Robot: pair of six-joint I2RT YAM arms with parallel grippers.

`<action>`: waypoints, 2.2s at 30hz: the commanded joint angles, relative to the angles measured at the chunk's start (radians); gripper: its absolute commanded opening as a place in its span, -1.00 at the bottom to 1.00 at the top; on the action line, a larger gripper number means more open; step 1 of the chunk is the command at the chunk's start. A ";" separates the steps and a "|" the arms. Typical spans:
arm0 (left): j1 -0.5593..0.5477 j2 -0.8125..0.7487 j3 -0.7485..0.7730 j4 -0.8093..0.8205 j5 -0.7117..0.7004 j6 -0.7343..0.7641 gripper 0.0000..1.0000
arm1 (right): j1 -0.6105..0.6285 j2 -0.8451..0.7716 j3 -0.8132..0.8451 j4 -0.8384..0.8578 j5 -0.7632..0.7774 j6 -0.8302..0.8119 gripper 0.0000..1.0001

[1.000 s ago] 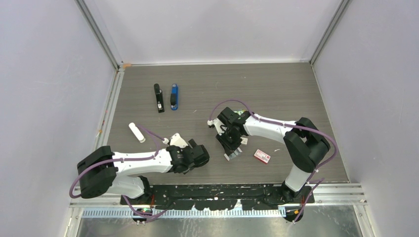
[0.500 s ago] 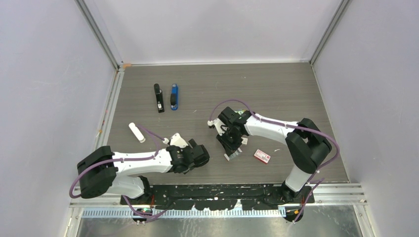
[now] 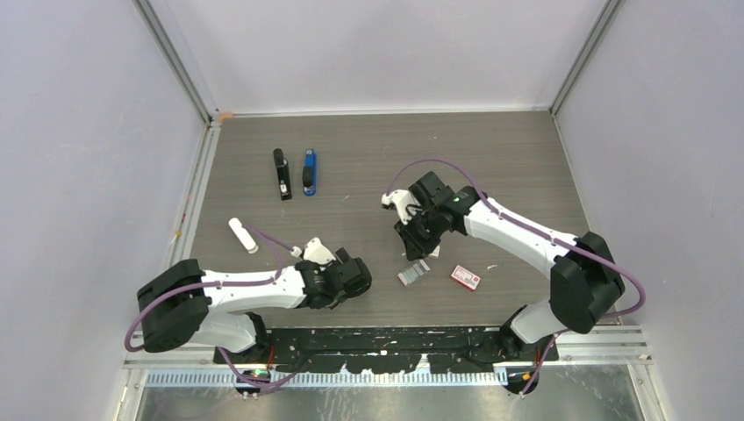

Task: Unload the staples from the stapler
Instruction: Adjust the staple in the staple box, then pick up the staple from the center of the board.

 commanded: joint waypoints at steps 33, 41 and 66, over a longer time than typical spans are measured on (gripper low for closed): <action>0.085 0.339 0.322 -0.272 0.086 -0.002 -0.13 | -0.068 -0.130 0.003 -0.018 -0.046 -0.058 -0.56; 0.092 0.403 0.381 -0.334 0.117 0.035 -0.29 | -0.067 -0.134 0.002 -0.018 -0.051 -0.059 -0.56; 0.148 0.500 0.439 -0.343 0.152 0.172 -0.43 | -0.067 -0.148 0.000 -0.019 -0.057 -0.059 -0.55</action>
